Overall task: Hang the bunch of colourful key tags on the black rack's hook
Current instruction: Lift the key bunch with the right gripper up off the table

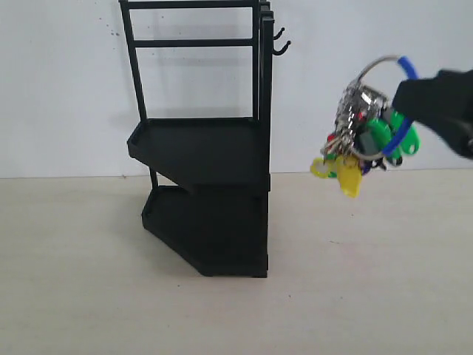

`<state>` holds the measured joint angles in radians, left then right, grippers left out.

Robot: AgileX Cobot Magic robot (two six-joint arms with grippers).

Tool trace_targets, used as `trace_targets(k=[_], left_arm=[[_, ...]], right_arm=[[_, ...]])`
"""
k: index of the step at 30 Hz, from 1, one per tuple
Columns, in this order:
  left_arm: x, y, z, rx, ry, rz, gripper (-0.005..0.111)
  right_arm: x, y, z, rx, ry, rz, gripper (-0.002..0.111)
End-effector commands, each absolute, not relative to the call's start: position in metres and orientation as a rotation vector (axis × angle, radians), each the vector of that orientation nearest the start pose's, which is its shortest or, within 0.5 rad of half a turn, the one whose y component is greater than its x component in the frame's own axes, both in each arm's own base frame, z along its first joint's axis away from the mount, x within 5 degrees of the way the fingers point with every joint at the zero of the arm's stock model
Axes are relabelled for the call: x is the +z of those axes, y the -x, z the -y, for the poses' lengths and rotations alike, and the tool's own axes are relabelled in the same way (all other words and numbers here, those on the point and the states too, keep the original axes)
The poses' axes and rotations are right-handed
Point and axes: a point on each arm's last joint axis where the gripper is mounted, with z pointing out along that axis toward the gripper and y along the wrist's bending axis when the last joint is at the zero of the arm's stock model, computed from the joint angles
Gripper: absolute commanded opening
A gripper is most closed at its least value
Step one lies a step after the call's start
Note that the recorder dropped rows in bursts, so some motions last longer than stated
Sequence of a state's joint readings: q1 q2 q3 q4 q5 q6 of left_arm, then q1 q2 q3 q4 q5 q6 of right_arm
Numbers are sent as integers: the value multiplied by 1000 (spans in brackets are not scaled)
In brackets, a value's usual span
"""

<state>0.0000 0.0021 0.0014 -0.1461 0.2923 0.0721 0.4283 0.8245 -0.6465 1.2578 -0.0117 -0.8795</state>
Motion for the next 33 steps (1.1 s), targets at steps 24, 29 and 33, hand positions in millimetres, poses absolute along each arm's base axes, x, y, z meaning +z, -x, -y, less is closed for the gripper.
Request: trace_targets(k=[24,29,33], left_arm=[[188,-55,4,-79,24,-1766,4],[188,-55,4,-79,24,-1766,4],[188,-55,4,-79,24,-1766,4]], right_arm=[[312,-169,-73,406,181,-1783,0],[312,-168,-76,434,211,-1793,0],[311,-170,-71,481,47,-1809,0]])
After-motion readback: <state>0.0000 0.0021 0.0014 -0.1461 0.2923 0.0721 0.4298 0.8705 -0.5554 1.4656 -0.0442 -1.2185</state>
